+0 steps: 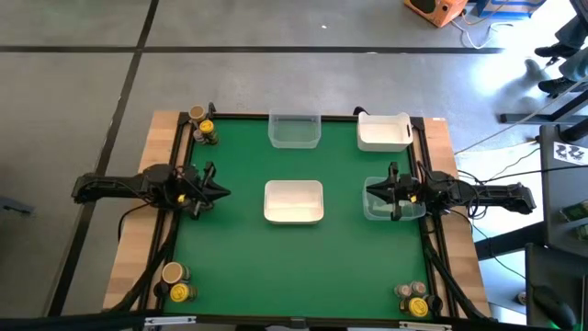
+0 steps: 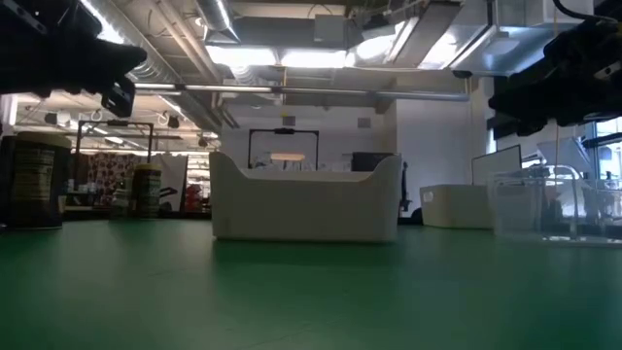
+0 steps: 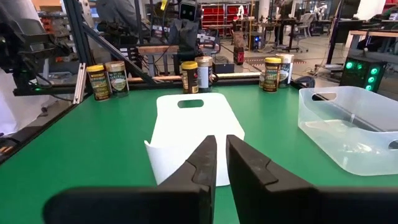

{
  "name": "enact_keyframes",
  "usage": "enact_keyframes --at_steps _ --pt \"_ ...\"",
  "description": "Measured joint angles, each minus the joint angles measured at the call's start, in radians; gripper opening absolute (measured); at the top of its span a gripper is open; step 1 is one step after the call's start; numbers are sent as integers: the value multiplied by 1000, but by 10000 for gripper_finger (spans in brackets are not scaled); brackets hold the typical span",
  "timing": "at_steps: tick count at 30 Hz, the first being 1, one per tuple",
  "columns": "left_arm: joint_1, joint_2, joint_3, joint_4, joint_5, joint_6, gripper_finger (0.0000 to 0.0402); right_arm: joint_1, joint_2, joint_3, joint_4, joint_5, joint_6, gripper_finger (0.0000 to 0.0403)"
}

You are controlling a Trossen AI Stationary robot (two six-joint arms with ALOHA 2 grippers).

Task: Sort spices by type
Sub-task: Put the middle yellow seasoning bottle into the top transparent bin

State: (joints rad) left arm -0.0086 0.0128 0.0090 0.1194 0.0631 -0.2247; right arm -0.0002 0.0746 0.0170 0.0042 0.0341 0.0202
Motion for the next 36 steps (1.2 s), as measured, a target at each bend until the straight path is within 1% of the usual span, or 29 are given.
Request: enact_keyframes --at_steps 3,8,12,16,19,22,25,28,32,36 --pt "0 0 0 61 -2 -4 0 0 0 0 4 0 0 39" --pt "0 0 0 153 -13 71 0 0 0 -3 43 19 0 39" --pt "1 0 0 214 -72 96 0 0 0 -3 128 16 9 39" --pt "2 6 4 204 -119 103 0 0 7 -2 273 14 19 39" --pt "2 23 4 211 -156 128 0 0 9 -1 346 15 16 39" --pt "2 54 22 204 -206 116 0 0 10 19 348 8 12 39" --pt "2 106 66 199 -211 127 0 0 24 48 353 11 -26 39" --pt "2 167 150 141 -211 128 0 0 57 73 352 47 -75 39" --pt "2 274 280 -22 -210 120 0 0 125 105 373 85 -113 39" --pt "2 387 414 -168 -210 144 0 0 228 129 451 95 -137 39"
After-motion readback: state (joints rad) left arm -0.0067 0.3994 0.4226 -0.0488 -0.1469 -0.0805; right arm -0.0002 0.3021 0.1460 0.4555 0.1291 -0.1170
